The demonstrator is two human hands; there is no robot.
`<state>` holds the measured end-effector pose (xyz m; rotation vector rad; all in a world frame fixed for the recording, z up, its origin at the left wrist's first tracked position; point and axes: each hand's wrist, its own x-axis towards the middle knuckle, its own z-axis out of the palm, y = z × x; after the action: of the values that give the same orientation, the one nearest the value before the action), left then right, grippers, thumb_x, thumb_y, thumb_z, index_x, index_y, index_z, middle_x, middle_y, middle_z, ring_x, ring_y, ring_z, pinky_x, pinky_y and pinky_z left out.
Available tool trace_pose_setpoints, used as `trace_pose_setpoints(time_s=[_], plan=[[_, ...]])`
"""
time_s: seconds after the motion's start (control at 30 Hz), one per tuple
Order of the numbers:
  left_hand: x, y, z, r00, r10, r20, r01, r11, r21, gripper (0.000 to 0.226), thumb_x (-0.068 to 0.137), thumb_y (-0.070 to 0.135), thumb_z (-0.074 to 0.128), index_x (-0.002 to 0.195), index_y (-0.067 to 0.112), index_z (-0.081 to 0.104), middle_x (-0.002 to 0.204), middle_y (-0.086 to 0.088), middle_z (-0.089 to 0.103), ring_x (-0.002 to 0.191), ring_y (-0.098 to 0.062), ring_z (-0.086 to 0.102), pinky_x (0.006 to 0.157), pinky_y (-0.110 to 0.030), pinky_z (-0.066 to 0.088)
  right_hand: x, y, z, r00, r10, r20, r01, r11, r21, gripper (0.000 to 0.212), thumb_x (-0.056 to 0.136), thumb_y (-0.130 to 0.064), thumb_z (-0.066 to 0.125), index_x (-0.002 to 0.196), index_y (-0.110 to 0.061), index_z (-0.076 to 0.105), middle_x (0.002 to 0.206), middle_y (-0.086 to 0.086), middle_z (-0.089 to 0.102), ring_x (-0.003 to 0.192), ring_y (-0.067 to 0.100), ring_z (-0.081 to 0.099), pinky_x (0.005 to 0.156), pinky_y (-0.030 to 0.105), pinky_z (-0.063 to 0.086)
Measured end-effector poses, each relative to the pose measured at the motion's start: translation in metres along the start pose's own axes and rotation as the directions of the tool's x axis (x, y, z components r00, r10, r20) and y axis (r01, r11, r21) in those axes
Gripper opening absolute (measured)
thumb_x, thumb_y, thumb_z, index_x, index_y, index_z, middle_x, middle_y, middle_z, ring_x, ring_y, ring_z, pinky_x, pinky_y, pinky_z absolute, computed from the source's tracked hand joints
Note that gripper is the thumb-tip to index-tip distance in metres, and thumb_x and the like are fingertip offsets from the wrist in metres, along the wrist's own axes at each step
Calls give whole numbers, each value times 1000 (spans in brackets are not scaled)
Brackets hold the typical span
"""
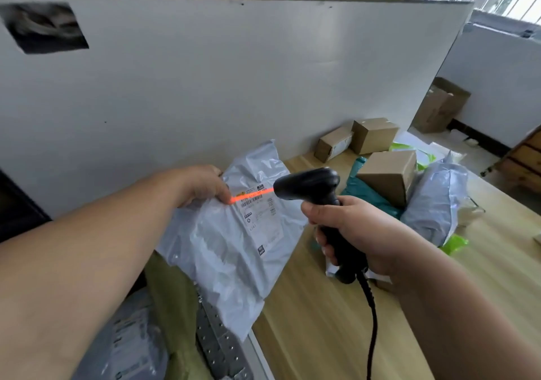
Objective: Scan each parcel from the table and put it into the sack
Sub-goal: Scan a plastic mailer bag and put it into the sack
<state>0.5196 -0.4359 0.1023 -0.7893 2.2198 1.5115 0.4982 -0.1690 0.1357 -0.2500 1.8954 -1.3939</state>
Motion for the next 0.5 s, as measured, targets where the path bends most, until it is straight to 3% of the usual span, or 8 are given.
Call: trace_pose_setpoints(time_s=[0.1, 0.23, 0.4, 0.5], plan=[[-11, 7, 3, 1000, -2, -20, 2, 1000, 13, 25, 78, -11, 64, 98, 4, 61, 96, -27, 69, 87, -43, 67, 82, -61, 52, -11, -2, -6, 1000, -3, 4, 3, 1000, -24, 34, 82, -41, 74, 87, -12, 57, 62, 6, 56, 51, 22, 48, 59, 43, 39], [-23, 14, 8, 1000, -9, -17, 8, 1000, -5, 21, 77, -10, 66, 92, 4, 62, 92, -25, 70, 77, -37, 67, 83, -60, 52, -25, -5, -12, 1000, -21, 9, 21, 998, -55, 31, 89, -36, 70, 88, -9, 54, 62, 6, 56, 51, 21, 48, 55, 37, 41], [-39, 20, 14, 999, -1, -36, 1, 1000, 3, 27, 78, -9, 67, 103, -1, 62, 101, -29, 67, 90, -43, 66, 89, -62, 49, -41, -7, -18, 997, -71, 29, 74, 993, -90, 30, 91, -32, 68, 89, -7, 52, 64, 8, 56, 50, 19, 50, 50, 32, 44], [-48, 20, 16, 999, 3, -50, -3, 1000, -5, 19, 78, -9, 68, 92, 2, 63, 90, -25, 70, 74, -34, 68, 81, -56, 54, -48, -7, -20, 996, -84, 44, 88, 989, -116, 30, 90, -32, 68, 89, -6, 53, 65, 8, 57, 50, 18, 51, 50, 32, 45]])
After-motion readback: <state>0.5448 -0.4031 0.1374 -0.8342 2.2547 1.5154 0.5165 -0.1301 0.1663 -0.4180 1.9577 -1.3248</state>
